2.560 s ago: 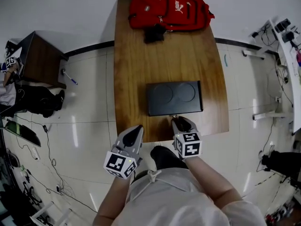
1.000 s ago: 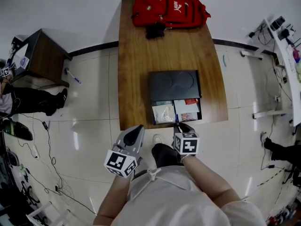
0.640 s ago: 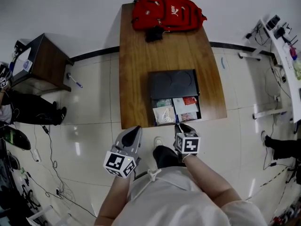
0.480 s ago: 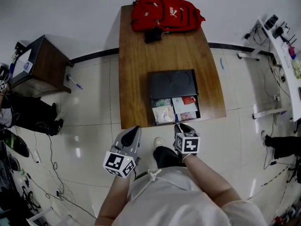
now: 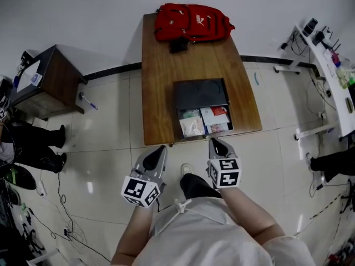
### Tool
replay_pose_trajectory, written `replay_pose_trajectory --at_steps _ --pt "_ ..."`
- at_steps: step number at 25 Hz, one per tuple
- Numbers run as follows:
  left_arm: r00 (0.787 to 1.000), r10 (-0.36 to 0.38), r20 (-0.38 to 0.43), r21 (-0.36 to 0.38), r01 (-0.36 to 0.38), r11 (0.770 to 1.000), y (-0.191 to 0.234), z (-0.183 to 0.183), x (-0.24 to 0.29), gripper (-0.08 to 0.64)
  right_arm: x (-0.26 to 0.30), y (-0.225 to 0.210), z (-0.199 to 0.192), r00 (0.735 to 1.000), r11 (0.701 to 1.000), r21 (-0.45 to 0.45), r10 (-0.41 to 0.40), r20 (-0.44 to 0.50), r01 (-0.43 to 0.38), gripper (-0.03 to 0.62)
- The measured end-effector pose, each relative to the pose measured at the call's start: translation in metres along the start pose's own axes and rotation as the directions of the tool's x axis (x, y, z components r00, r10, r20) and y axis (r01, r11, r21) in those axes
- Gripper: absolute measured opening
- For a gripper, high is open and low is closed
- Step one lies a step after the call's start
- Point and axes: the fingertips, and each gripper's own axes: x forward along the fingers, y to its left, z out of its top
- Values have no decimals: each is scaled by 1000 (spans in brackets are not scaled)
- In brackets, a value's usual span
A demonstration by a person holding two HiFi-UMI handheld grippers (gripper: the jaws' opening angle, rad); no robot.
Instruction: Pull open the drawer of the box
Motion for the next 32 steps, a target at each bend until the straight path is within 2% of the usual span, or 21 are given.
replay_pose_trajectory --at_steps 3,6,10,18,22,32 --pt "1000 -11 27 16 11 1000 -16 6 -25 6 -30 16 15 994 999 -34 11 110 -7 3" --pt "997 -31 68 45 28 999 -36 15 -54 6 -67 37 23 977 997 -67 40 211 -27 3" --pt "993 -54 109 75 46 996 -64 20 -99 6 -116 66 10 954 995 -74 84 289 -66 3" --pt "991 -74 110 79 65 995 -113 -6 -189 6 -204 123 -53 946 985 -163 100 308 -51 4" --pt "992 -76 96 58 70 996 -136 -19 -224 6 -240 147 -79 949 983 -174 109 294 -59 5" --pt "992 -95 84 60 90 994 -184 -32 -263 6 -292 162 -104 951 982 -184 101 293 -48 5"
